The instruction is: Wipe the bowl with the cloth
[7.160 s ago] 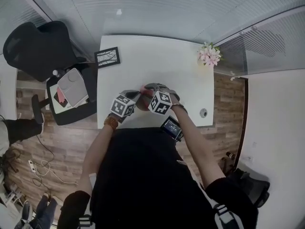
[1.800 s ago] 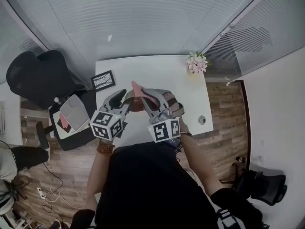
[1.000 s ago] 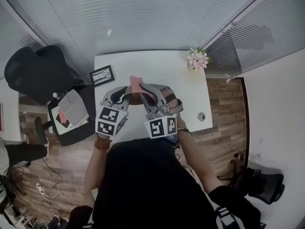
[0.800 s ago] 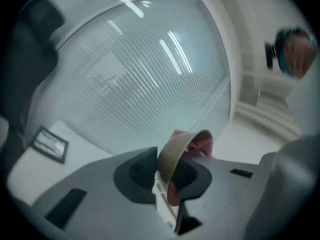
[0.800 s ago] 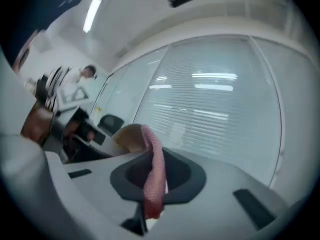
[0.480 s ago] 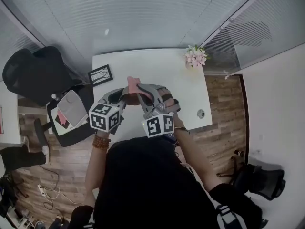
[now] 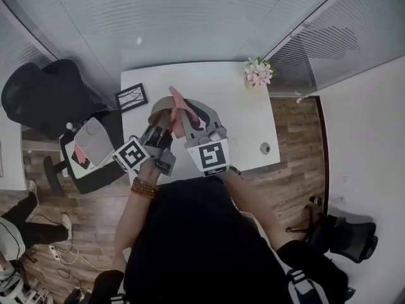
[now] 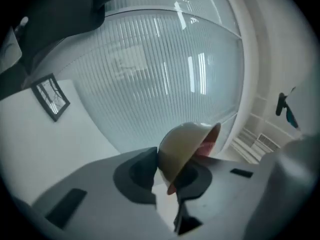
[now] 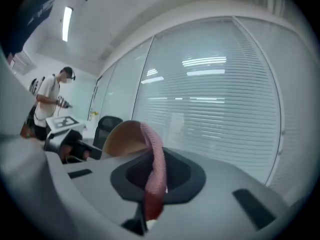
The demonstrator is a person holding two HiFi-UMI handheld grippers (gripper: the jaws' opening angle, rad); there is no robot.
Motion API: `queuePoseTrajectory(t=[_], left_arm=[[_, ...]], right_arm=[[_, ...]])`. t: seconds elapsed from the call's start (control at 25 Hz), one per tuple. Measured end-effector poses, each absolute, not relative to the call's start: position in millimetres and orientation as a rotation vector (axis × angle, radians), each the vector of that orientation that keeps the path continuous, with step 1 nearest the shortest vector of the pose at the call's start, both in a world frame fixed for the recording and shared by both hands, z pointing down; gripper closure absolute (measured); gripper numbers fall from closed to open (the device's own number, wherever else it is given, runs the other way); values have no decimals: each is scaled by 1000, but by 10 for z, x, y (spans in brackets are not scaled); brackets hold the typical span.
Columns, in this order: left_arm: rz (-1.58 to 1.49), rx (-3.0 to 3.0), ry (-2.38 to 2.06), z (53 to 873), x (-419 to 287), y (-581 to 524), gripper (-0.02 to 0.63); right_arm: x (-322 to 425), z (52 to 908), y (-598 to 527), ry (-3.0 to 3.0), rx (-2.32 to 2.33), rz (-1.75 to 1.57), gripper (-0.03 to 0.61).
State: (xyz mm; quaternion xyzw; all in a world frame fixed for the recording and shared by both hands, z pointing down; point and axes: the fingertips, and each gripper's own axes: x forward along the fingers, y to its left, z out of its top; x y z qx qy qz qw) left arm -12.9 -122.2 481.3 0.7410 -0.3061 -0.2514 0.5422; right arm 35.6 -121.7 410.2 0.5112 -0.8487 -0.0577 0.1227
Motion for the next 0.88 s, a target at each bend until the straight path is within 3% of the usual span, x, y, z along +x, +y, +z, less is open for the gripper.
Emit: queuePoseTrajectory(t=[0.12,0.2,0.28,0.36,0.44,0.52,0.64,0.72,0.88], left_arm=[[-310,2004,-754,4905,-7,-1206,559],[-18,2256,-839,4924,44,-1183,504],[335,2498,-918,4954,124,-1118,515],[499,2601,-970,4926,188,-1087,518],[291,2535,-970,4794,196,-1111,524],[-119,2332,-861,4593,179,-1148,525],[-557,1989,-720,4464,146,-1202,526],[-553,1946,-715,4568,169,-1187,525],[-34,2304,-842,4788,236,-1125,484]], right_arm=[[367,4297,-1217,-2377,1300,-276,558],[334,4366,-1136,-2315,1115,-435,557],[278,4412,-1034,-2204,933,-635,558],[253,4403,-983,-2114,860,-758,560],[287,4244,-1006,-2168,970,-733,562],[387,4031,-1085,-2369,1194,-547,559],[537,4001,-1193,-2685,1455,112,556],[546,4120,-1219,-2646,1451,238,550],[416,4328,-1039,-2274,1109,-442,561]])
